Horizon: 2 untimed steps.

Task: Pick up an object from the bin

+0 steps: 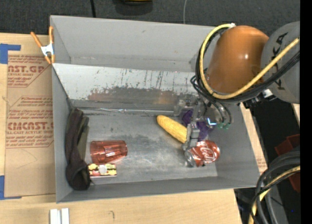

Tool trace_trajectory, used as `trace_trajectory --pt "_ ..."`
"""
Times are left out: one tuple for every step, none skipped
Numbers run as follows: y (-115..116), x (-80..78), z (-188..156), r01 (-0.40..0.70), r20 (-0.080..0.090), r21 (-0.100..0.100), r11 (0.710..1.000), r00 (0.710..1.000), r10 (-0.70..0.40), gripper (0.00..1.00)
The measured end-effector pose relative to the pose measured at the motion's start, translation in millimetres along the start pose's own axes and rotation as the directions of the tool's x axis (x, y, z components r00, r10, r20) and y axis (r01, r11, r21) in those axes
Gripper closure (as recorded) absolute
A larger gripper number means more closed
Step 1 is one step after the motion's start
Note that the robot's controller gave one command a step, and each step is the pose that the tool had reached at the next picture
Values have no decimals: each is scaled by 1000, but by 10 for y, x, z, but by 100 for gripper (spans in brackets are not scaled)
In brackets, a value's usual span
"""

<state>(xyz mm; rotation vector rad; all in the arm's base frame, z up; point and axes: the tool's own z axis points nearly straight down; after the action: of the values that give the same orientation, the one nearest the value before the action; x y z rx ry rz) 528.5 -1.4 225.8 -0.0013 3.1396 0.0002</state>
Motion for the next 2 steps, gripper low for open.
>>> trace_trajectory --pt "0 0 0 0 0 0 1000 1000 0 0" --pt "-96 -103 103 -17 7 -2 1000 1000 17 0"
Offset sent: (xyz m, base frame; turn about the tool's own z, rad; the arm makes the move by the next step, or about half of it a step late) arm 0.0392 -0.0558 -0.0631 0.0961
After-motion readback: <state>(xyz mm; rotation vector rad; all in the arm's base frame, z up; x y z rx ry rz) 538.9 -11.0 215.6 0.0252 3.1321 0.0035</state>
